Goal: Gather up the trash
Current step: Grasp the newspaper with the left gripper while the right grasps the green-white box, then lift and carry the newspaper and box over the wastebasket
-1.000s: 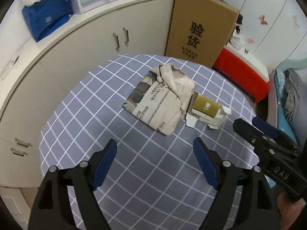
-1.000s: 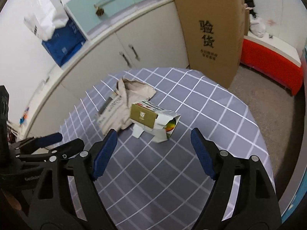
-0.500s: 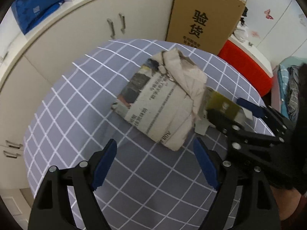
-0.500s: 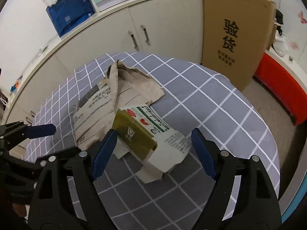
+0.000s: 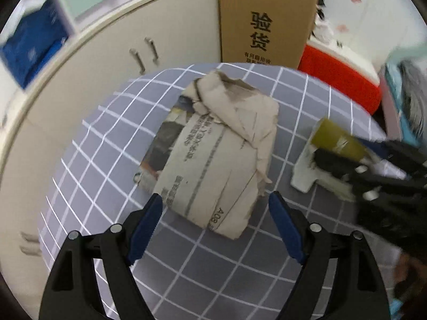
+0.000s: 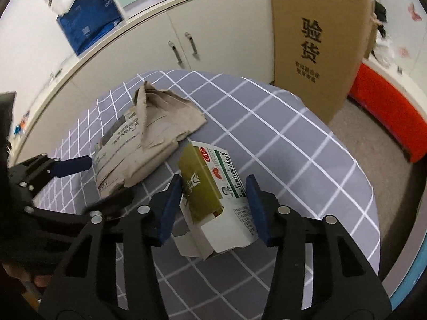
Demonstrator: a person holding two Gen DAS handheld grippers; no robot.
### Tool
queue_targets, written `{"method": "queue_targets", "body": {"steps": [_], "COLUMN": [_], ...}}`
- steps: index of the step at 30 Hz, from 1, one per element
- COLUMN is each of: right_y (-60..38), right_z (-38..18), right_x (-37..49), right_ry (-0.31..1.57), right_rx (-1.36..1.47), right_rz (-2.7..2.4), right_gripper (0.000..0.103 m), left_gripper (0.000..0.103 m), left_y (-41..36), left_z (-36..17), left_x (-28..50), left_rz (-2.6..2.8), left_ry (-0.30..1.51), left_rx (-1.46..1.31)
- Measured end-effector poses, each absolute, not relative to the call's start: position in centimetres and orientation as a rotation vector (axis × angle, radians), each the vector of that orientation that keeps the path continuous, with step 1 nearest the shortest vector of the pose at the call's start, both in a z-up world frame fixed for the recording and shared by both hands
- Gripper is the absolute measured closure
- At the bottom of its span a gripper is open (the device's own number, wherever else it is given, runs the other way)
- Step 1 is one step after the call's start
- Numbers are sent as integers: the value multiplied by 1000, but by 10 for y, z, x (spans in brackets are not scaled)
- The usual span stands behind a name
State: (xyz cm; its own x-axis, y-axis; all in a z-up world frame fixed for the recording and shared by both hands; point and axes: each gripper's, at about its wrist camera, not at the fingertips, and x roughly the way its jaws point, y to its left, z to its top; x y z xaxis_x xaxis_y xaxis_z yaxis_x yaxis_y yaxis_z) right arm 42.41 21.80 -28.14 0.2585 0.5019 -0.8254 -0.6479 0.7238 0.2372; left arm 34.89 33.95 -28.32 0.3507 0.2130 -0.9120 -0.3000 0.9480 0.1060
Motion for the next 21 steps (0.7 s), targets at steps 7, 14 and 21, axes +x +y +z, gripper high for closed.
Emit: {"method": "queue_targets", "body": {"steps": [7, 14, 21], "right_y": [210, 204, 195], "right_z": [-280, -273, -262], "right_x": [421, 413, 391], "right_ry": [1059, 1078, 1100], "right_rx": [-140, -102, -23], "right_rz": [777, 775, 778], "right_gripper": [57, 60, 61], "left_gripper": [29, 83, 96], "left_y": [327, 330, 324], "left_z": [-287, -279, -253], "left_x": [366, 368, 349], "left_rz": [385, 366, 376], "left_ry": [1144, 1140, 1087], "left_rx": [62, 21, -16]}}
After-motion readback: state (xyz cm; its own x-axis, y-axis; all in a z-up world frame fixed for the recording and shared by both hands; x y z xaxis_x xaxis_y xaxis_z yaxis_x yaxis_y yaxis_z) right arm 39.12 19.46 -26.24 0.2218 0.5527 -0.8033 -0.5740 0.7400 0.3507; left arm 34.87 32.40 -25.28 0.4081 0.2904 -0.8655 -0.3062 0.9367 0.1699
